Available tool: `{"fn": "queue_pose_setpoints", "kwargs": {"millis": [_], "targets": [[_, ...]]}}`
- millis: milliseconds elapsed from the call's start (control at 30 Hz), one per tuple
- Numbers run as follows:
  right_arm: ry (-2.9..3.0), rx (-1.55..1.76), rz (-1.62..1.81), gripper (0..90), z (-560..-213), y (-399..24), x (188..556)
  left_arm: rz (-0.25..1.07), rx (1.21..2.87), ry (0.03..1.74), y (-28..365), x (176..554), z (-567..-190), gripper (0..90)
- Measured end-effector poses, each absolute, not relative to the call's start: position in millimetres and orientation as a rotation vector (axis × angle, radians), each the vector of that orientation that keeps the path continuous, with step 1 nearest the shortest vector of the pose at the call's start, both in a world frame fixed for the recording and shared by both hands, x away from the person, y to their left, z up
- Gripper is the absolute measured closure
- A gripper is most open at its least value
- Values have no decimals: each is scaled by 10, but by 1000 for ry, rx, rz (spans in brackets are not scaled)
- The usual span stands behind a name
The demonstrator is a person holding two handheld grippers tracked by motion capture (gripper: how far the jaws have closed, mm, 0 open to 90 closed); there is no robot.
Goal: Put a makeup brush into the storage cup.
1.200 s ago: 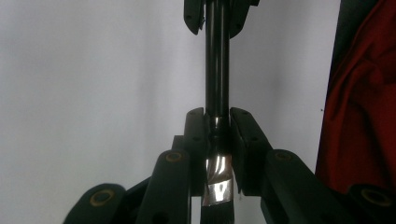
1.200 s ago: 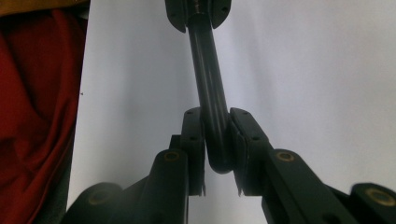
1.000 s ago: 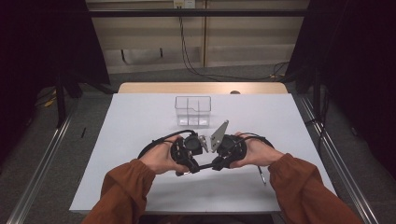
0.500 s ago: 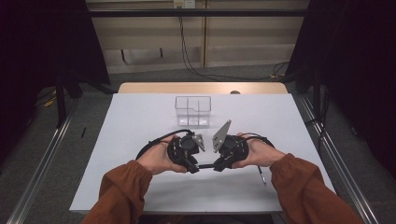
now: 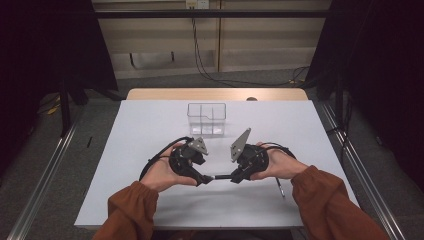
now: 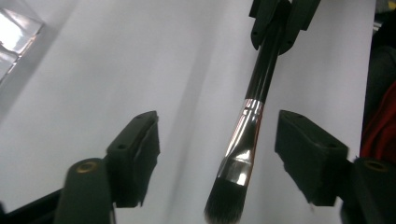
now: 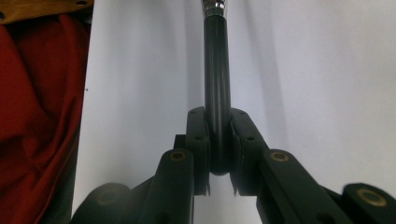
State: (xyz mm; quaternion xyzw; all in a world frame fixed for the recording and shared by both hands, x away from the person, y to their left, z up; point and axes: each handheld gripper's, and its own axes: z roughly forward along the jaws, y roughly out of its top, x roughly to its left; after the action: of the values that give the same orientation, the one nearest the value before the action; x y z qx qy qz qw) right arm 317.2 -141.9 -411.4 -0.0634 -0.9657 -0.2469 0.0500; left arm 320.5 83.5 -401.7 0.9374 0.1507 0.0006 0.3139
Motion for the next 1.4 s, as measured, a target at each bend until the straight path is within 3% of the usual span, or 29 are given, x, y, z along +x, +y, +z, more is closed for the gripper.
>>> {"fn": "queue_pose_setpoints", "kwargs": {"millis": [433, 1400], "targets": [[-2951, -287, -787, 809, -4153, -1582, 3180, 52, 2370, 526, 1098, 3188, -4014, 58], [-2940, -622, -1131, 809, -4249, -1990, 2955, 179, 2177, 664, 1492, 2958, -4144, 41]]}}
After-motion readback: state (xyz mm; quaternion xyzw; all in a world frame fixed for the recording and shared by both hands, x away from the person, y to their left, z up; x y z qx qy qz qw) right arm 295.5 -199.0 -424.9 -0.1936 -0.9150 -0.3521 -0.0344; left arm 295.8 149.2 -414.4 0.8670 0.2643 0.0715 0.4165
